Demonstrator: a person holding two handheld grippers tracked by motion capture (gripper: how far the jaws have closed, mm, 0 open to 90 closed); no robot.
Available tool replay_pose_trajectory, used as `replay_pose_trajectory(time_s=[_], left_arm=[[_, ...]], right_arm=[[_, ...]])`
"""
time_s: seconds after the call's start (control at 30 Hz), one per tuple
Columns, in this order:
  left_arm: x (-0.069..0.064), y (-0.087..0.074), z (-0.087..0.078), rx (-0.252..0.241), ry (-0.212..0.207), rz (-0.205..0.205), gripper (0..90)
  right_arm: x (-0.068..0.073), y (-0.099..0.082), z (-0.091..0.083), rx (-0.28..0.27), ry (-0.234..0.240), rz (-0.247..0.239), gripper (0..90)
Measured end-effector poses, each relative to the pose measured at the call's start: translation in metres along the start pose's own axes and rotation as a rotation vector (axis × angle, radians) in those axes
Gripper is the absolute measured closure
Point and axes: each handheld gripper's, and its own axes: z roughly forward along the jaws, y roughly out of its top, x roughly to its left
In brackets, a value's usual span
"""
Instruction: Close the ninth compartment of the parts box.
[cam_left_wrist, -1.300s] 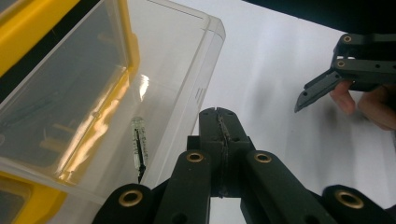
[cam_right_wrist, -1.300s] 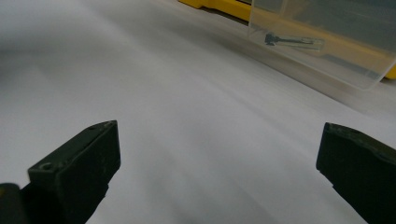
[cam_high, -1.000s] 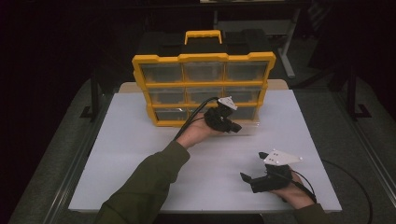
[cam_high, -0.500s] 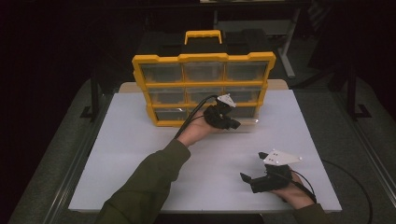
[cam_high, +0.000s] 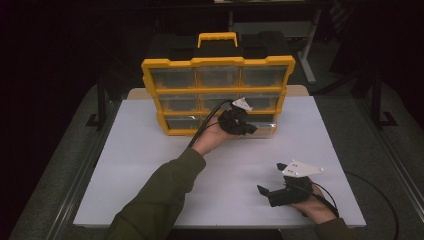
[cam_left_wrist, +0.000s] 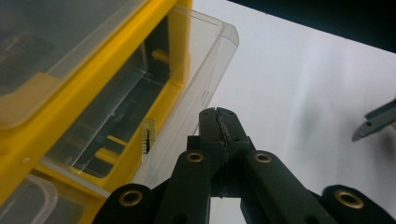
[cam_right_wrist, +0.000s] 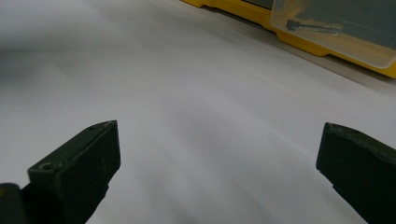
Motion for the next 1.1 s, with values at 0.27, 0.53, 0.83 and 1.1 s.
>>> replay_pose_trajectory(time_s=[0.27, 0.53, 0.83, 1.1], left_arm=[[0.003, 0.000, 0.004, -0.010, 0.037, -0.005, 90.0], [0.005, 0.002, 0.006, -0.027, 0.067, -0.019, 90.0], [0.006, 0.003, 0.008, -0.055, 0.095, -0.028, 90.0], [0.010, 0.003, 0.007, -0.033, 0.123, 0.004, 90.0]], right_arm=[[0.000, 0.000, 0.000, -0.002, 0.001, 0.000, 0.0], [0.000, 0.000, -0.001, -0.003, 0.001, 0.002, 0.0], [0.000, 0.000, 0.000, -0.002, 0.001, 0.001, 0.0], [-0.001, 0.000, 0.000, -0.001, 0.003, -0.001, 0.0]])
